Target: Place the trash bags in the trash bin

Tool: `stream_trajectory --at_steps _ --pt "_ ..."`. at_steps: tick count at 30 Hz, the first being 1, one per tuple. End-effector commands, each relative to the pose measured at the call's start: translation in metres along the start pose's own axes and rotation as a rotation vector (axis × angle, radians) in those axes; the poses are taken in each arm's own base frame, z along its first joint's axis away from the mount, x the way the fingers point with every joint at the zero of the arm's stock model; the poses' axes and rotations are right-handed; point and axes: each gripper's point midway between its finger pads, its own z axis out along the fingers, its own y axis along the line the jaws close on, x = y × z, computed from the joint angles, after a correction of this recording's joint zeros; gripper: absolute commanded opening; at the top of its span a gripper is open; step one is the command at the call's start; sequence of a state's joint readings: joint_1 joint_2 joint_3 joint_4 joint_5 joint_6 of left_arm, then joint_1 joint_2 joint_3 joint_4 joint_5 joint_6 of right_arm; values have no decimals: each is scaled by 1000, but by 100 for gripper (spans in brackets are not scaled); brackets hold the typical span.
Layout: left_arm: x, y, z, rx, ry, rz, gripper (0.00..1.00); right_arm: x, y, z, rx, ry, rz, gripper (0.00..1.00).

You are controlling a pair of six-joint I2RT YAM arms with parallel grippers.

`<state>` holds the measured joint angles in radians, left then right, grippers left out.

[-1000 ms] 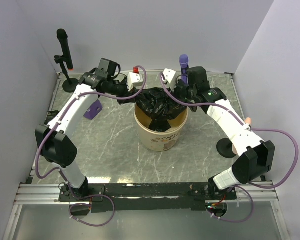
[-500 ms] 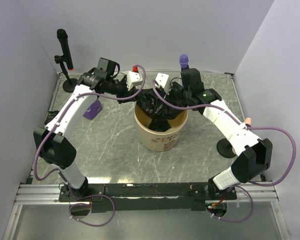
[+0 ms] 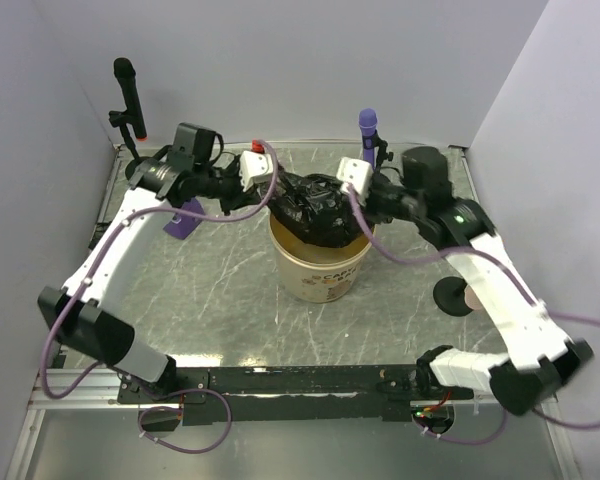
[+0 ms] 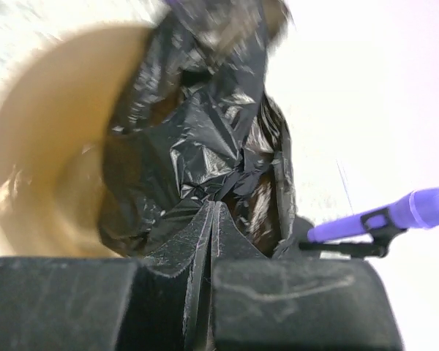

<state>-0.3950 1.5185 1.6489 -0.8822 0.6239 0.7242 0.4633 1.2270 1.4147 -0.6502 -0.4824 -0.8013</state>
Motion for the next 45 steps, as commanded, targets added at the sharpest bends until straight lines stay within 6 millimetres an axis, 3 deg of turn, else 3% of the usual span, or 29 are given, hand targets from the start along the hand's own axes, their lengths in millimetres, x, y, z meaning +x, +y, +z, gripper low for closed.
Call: stream_trajectory --at_steps 1,3,5,6,8,9,11,14,17,20,27,29,31,32,33,38,41,45 --pt "-13 -15 -12 21 -45 46 4 -15 39 -22 -121 -78 24 0" --pt "-16 -23 -15 46 -55 34 2 -18 48 -28 -147 -97 21 0" --pt "-34 -27 -23 44 -101 46 7 -25 55 -32 -157 -117 3 0" --pt "-50 -25 -27 25 -148 49 17 -28 58 -34 -158 -123 -8 0" --pt "-86 -23 -42 -16 -255 100 49 -34 61 -36 -165 -128 -30 0" --pt "-102 -23 -45 -23 -302 139 58 -36 64 -37 -175 -129 -41 0" --pt "-126 -35 -47 -5 -358 254 67 -39 67 -39 -179 -136 -67 0" --pt "-132 -56 -29 114 -322 417 70 -43 74 -40 -193 -151 -110 0" --pt "-118 -73 -13 246 -266 485 70 -41 79 -41 -201 -145 -146 0" --pt "-95 -79 3 310 -187 517 70 -40 81 -42 -193 -148 -164 0" --pt "-49 -64 32 318 -26 616 69 -31 97 -50 -228 -131 -176 0" --pt "-53 -55 33 271 -12 594 61 -23 103 -54 -235 -115 -178 0" --pt "-58 -46 28 220 -4 576 46 -13 109 -54 -240 -88 -161 0" --pt "-55 -45 22 215 9 572 29 -8 111 -55 -239 -75 -144 0" --pt "-53 -45 15 211 19 576 2 -2 116 -57 -248 -59 -138 0" --pt "-49 -50 -22 115 -3 517 1 11 131 -68 -255 -31 -64 0" --pt "-49 -70 -40 85 -60 472 1 12 138 -70 -263 -37 -8 1" --pt "-27 -98 -49 66 -106 425 1 14 145 -64 -293 -36 83 2"
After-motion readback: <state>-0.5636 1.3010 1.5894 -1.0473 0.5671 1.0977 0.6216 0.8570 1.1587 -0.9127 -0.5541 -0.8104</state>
